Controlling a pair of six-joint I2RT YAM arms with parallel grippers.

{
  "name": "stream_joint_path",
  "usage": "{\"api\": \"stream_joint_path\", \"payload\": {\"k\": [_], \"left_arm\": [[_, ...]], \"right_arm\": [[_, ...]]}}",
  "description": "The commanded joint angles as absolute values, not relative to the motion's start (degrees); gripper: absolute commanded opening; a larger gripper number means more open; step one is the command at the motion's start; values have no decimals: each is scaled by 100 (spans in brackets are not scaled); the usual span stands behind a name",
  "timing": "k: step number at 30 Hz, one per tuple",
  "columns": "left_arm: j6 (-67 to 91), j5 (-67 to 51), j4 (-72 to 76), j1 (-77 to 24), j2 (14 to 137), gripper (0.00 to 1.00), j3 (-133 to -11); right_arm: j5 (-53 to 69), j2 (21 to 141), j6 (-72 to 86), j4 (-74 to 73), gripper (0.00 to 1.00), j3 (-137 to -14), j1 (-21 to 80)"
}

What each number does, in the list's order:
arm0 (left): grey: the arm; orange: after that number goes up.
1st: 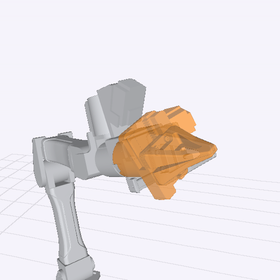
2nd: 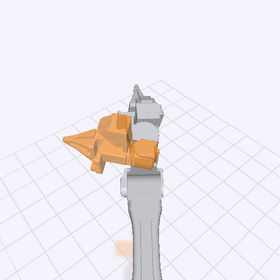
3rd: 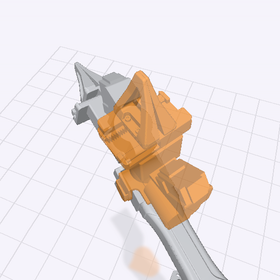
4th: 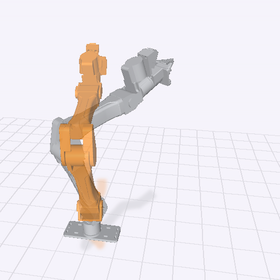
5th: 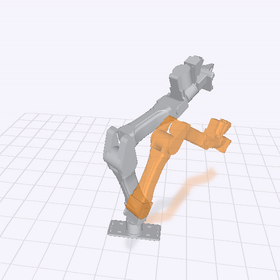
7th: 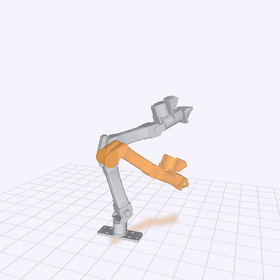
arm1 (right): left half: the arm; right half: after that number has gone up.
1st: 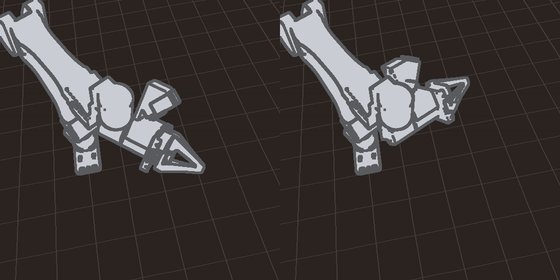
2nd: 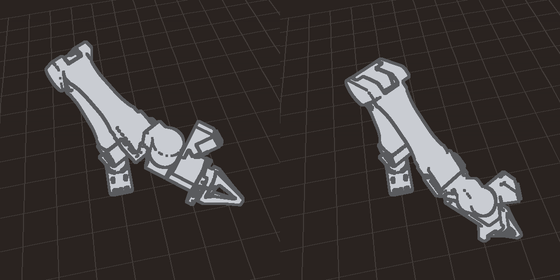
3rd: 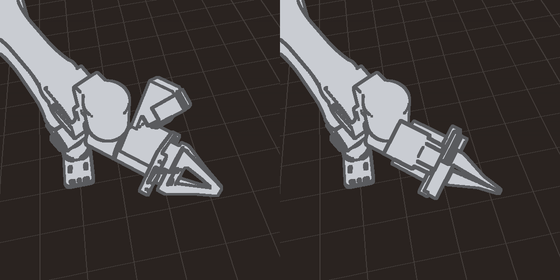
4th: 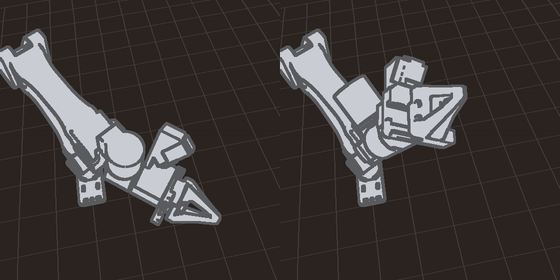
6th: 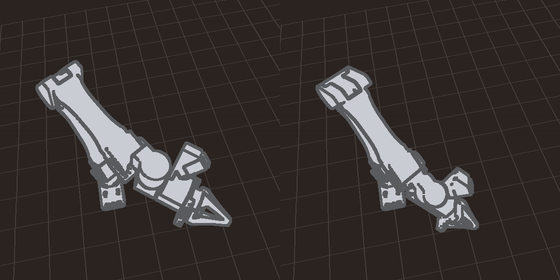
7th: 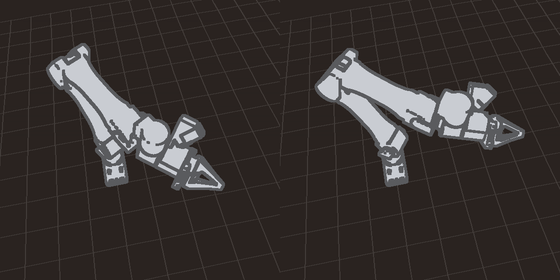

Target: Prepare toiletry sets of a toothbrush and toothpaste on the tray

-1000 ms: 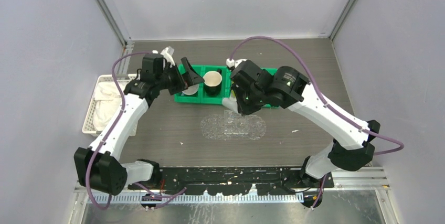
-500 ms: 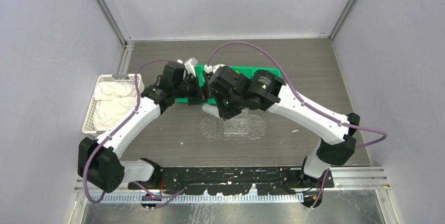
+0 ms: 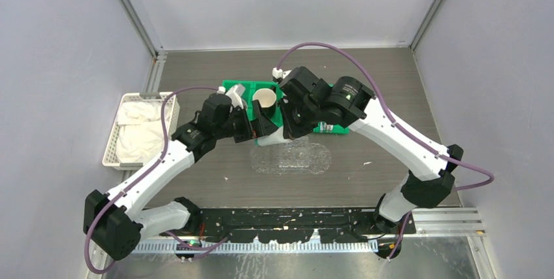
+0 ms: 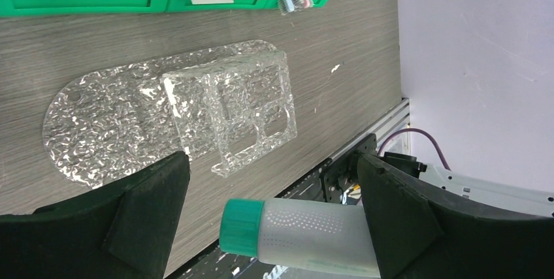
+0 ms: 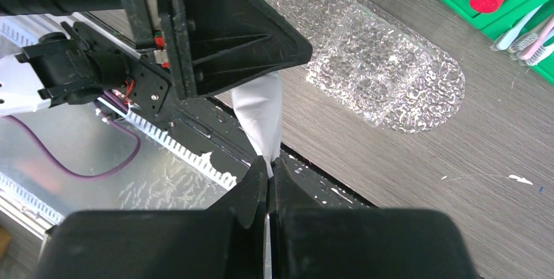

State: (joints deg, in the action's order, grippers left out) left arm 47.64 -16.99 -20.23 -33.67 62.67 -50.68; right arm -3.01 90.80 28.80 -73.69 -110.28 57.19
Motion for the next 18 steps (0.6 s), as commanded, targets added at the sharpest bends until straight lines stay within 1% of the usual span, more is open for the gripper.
{"api": "stream_joint_path", "payload": {"k": [1, 6, 10, 14, 16, 18], "left_arm": [[4640, -1985, -2110, -3525, 6424, 100, -5167], [4755, -1846, -1959, -3711, 6351, 100, -4970], [4530, -1527, -2328, -3601, 6208, 100, -5035], [4116, -1363, -2814, -2838, 6133, 100, -5300], [3899, -1341, -2979, -2373, 6191, 100, -5465], [3702, -1344, -3214, -1994, 6302, 100, -5640]], "right_arm": [[-694, 8715, 2816, -6199, 1, -11205, 5605], [-742, 8871, 2777, -6111, 1, -11351, 5532], [-546, 8713, 2868, -6154, 1, -11193, 5538], [-160, 8332, 2999, -6367, 1, -10952, 5539], [-151, 8277, 2959, -6640, 1, -11053, 5537], [-391, 8485, 2801, -7220, 1, -11420, 5542]]}}
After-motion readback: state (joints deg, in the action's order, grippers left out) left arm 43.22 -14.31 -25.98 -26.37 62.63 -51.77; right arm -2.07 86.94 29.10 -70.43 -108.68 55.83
